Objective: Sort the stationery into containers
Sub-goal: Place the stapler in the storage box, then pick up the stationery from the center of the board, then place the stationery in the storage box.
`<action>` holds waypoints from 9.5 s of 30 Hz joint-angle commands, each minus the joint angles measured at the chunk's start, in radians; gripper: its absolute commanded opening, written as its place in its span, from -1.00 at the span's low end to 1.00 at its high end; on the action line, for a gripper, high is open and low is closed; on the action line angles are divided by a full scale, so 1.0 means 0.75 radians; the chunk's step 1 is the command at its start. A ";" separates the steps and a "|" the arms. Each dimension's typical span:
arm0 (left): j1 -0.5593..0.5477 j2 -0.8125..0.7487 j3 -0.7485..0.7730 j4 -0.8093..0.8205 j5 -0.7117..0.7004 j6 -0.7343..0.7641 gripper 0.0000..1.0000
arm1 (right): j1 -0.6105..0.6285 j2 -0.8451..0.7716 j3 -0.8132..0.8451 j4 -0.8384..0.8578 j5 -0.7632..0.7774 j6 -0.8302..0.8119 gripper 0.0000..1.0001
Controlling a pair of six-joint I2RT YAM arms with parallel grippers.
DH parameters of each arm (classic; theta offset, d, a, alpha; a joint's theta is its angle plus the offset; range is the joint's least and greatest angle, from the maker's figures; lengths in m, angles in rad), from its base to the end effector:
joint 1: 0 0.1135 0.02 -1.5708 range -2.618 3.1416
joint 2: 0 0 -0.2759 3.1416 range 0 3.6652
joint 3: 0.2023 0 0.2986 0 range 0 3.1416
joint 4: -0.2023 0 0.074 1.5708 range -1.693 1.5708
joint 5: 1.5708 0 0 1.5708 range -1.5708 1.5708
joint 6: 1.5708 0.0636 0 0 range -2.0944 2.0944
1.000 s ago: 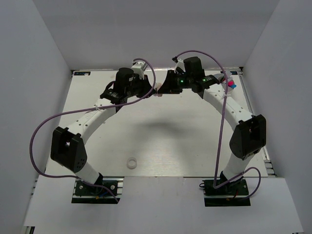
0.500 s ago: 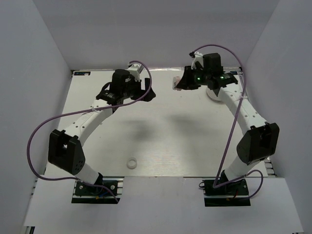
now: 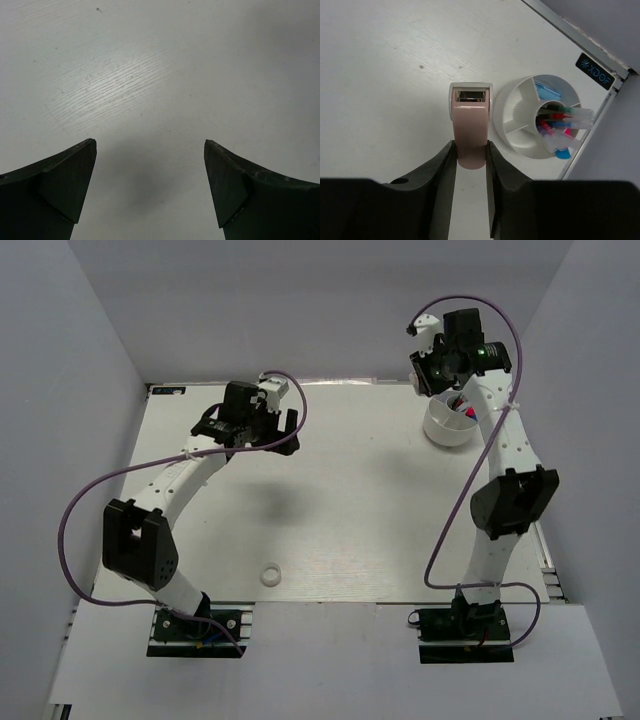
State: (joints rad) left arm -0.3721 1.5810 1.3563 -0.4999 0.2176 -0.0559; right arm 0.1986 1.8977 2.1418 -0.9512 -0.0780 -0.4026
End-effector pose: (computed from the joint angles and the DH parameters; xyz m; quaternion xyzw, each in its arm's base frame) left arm 0.3893 -0.1667 0.2925 0.1867 0.8881 -0.1834 0.3778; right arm 0.4719 0.1000 0.4144 -0.2843 0.8620 -0.0074 0.4197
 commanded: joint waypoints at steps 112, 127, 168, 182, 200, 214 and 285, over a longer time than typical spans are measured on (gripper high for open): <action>-0.326 -0.435 -0.845 -0.346 0.303 1.024 0.29 | -0.048 -0.102 -0.123 -0.116 -0.039 0.019 0.17; -0.477 -0.337 -0.935 -0.186 0.115 0.936 -0.15 | -0.044 -0.123 -0.146 -0.120 -0.043 0.019 0.18; -0.436 -0.038 0.329 -0.072 -0.474 -0.404 -1.00 | 0.251 -0.266 -0.422 0.289 -0.927 0.891 0.40; -0.436 -0.044 0.323 -0.053 -0.427 -0.408 -0.99 | 0.318 -0.133 -0.301 0.280 -0.808 0.893 0.48; -0.377 0.099 0.456 -0.047 -0.579 -0.425 0.96 | 0.243 0.079 -0.093 0.285 -0.757 0.874 -1.00; -0.177 0.160 0.358 -0.076 -0.348 -0.147 0.96 | -0.099 0.464 0.366 0.233 -0.336 0.405 -1.00; -0.093 0.150 0.045 -0.015 0.356 0.134 0.96 | -0.218 0.219 -0.068 -0.071 -0.033 -1.128 -1.00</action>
State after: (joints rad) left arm -0.4469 1.7000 1.3880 -0.5224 0.4725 0.0441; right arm 0.0059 2.1067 2.0972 -0.9966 -0.0540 -1.2816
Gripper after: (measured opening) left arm 0.978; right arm 0.297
